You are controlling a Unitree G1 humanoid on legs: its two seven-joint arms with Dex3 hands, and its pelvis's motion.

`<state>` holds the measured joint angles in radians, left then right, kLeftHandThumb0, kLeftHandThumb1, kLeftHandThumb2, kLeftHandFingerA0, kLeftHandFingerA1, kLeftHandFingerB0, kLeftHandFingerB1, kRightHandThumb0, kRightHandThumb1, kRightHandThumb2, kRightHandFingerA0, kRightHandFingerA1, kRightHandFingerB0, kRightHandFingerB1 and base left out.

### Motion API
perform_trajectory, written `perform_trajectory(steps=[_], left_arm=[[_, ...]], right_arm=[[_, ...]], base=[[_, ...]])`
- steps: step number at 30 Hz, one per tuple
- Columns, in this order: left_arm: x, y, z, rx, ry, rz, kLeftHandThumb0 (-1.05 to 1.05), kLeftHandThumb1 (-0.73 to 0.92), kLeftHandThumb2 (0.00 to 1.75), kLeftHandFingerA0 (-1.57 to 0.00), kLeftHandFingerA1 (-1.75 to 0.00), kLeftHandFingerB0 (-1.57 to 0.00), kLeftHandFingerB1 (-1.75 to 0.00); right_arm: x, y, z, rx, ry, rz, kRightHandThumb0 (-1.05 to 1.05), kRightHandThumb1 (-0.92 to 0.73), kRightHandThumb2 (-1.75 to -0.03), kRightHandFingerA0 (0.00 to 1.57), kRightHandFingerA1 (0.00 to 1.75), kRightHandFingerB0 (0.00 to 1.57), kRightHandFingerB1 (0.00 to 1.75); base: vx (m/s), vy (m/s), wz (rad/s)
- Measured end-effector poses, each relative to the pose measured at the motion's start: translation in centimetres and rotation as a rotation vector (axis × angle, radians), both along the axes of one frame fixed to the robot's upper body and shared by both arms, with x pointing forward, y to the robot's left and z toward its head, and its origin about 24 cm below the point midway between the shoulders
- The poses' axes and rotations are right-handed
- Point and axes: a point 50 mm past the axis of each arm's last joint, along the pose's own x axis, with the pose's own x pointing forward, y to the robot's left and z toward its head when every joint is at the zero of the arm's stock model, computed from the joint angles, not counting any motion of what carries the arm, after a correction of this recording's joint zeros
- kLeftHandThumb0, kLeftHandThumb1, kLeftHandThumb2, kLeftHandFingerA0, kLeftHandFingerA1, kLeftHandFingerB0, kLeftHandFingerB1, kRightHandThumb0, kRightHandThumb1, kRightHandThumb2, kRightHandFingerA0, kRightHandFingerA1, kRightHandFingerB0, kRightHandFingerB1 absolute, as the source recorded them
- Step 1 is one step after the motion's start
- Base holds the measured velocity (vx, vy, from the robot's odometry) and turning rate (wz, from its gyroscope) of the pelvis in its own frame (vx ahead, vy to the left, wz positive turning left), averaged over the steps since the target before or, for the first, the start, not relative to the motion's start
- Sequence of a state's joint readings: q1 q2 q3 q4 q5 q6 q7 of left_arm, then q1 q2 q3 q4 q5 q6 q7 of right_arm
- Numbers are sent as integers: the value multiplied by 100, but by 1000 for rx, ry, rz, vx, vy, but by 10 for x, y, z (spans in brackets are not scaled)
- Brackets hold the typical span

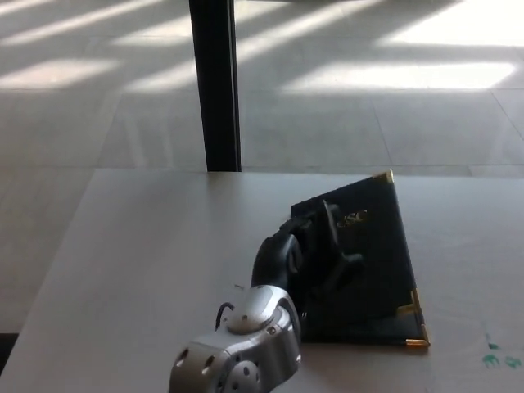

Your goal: The robot uses its left hand to push the cover of the diary kept in the middle of the desk to close it

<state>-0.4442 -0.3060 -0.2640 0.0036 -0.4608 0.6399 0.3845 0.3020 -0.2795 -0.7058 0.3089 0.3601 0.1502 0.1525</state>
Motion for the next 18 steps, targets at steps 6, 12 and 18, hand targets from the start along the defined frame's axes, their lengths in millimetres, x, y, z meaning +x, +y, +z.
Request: perform_trajectory(steps=[6, 12, 18], left_arm=[[-17, -26, -1, 133, -93, -126, -97, 92, 77, -22, -69, -20, -53], [-34, -44, -10, 274, -174, -242, -95, 92, 82, -14, -67, -15, -53], [-44, -43, -23, 465, -300, -355, -85, 81, 115, -17, -61, -12, -52]], right_arm=[[1, 1, 0, 1, -1, 5, -100, -88, -68, 102, 63, 73, 51], [4, 2, 0, 3, -3, 12, -100, -87, -67, 106, 64, 74, 50], [7, 4, -1, 8, -5, 21, -100, -88, -68, 104, 64, 74, 50]], base=[[0, 0, 0], [0, 0, 0], [0, 0, 0]])
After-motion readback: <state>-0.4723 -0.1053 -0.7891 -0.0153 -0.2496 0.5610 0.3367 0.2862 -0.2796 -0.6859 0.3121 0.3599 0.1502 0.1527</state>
